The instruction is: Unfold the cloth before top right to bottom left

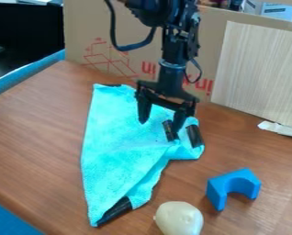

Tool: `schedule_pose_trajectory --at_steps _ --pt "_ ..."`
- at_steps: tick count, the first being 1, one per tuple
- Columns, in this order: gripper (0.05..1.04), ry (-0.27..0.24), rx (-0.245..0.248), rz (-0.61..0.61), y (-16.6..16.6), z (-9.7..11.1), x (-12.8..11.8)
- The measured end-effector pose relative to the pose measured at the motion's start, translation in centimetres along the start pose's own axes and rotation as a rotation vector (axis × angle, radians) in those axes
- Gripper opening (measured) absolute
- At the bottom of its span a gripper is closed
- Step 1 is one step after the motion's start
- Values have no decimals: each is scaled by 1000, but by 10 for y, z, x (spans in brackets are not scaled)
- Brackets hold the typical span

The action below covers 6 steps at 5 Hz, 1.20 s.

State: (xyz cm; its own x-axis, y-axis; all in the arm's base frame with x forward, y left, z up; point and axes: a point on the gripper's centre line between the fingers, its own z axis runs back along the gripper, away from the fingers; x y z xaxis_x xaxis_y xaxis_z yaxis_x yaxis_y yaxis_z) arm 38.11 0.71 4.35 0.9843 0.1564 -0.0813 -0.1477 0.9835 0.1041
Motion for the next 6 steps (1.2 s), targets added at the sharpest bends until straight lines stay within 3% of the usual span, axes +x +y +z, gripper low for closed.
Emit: schedule_pose_trajectory --at_steps 2,3,4,6 --pt "997 5 11 5 0 -8 2" --pt "942 9 15 12 0 -11 3" --pt "749 9 16 11 0 -13 4" --pt "1001 -4 13 -4 0 -14 5"
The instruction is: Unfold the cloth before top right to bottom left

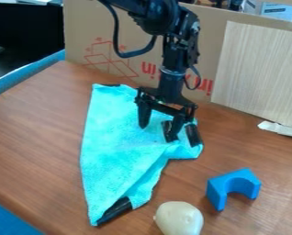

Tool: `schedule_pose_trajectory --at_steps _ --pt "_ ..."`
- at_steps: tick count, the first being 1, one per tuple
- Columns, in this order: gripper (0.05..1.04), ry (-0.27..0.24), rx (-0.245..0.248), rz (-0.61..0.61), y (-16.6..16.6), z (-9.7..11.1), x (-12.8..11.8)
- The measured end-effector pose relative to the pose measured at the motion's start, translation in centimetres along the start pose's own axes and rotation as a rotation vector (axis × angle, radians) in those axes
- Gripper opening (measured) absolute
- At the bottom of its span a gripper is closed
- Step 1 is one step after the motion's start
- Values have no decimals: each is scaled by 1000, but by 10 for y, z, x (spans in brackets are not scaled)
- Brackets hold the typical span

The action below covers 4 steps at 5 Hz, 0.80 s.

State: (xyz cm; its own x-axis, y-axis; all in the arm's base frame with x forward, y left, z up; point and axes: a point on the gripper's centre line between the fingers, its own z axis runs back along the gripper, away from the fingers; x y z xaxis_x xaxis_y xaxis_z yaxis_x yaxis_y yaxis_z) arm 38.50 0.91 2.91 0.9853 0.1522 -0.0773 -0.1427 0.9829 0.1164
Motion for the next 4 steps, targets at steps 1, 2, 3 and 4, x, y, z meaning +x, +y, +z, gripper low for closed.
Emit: schedule_pose_trajectory --at_steps 1,2,3,4 --pt "1000 0 -7 -1 -1 -1 0" --pt "958 0 -15 4 -2 0 0" --pt "686 1 -14 4 -4 -1 2" --pt "404 4 -13 -9 -10 -1 2"
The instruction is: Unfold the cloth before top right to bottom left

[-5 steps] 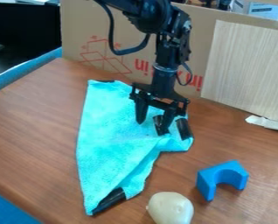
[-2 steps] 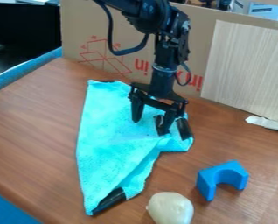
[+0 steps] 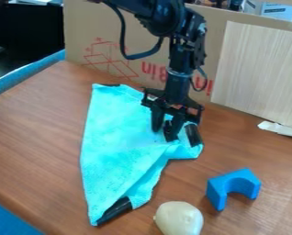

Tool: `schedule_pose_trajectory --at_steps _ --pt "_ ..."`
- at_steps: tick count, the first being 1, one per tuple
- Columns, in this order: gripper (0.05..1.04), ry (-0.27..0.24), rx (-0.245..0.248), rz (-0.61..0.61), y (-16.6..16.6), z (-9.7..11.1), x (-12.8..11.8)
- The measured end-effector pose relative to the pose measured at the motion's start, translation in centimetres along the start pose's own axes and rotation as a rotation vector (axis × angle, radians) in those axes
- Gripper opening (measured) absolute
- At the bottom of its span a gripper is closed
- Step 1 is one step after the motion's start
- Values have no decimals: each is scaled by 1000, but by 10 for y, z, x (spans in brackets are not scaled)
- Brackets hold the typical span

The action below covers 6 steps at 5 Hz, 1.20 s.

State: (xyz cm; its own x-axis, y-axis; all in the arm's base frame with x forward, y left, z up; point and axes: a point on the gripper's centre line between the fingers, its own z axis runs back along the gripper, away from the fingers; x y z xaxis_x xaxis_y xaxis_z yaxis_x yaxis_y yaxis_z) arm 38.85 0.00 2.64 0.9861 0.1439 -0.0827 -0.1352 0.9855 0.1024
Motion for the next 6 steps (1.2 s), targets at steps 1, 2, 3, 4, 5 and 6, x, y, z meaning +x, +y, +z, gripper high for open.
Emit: schedule_pose_trajectory --at_steps 1,2,3,4,5,6 --pt "208 5 -6 3 -1 0 1" --pt "93 16 -37 -5 1 0 0" --pt "55 20 -90 -18 9 8 -7" --pt "51 -29 -167 -37 26 36 -16" --pt "51 -46 -244 -83 43 51 -29" --pt "51 -35 -296 -143 64 49 -37"
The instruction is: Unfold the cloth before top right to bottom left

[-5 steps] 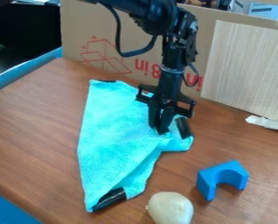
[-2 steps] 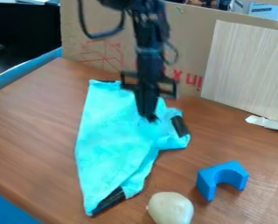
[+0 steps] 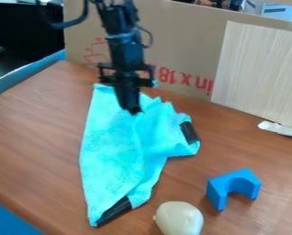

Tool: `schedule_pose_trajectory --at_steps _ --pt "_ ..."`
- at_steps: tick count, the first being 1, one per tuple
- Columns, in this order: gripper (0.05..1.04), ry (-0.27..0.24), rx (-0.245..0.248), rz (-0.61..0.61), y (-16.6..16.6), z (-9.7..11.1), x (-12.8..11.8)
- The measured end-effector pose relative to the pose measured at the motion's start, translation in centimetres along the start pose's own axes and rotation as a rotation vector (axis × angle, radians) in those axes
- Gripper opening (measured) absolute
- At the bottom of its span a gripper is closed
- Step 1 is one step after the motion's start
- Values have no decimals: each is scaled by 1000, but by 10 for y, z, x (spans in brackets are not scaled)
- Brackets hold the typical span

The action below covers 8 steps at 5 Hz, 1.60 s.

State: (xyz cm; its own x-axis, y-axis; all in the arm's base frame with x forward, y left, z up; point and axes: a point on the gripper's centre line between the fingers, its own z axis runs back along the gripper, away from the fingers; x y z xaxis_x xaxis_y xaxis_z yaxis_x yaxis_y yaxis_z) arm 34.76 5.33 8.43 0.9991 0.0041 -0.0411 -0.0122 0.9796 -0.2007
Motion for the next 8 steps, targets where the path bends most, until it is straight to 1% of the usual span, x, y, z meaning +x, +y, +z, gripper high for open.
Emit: schedule_pose_trajectory --at_steps 1,2,3,4,5,6,7,8 --pt "51 10 5 -17 22 1 -8" --pt "51 55 6 13 47 -6 -18" --pt "51 84 4 56 67 -10 -28" --pt "51 81 -5 93 81 -7 -35" --pt "51 84 -36 125 94 -4 -46" --pt "51 68 -36 157 104 8 -56" --pt "51 66 -11 200 117 13 -64" --pt "51 62 1 208 128 21 -68"
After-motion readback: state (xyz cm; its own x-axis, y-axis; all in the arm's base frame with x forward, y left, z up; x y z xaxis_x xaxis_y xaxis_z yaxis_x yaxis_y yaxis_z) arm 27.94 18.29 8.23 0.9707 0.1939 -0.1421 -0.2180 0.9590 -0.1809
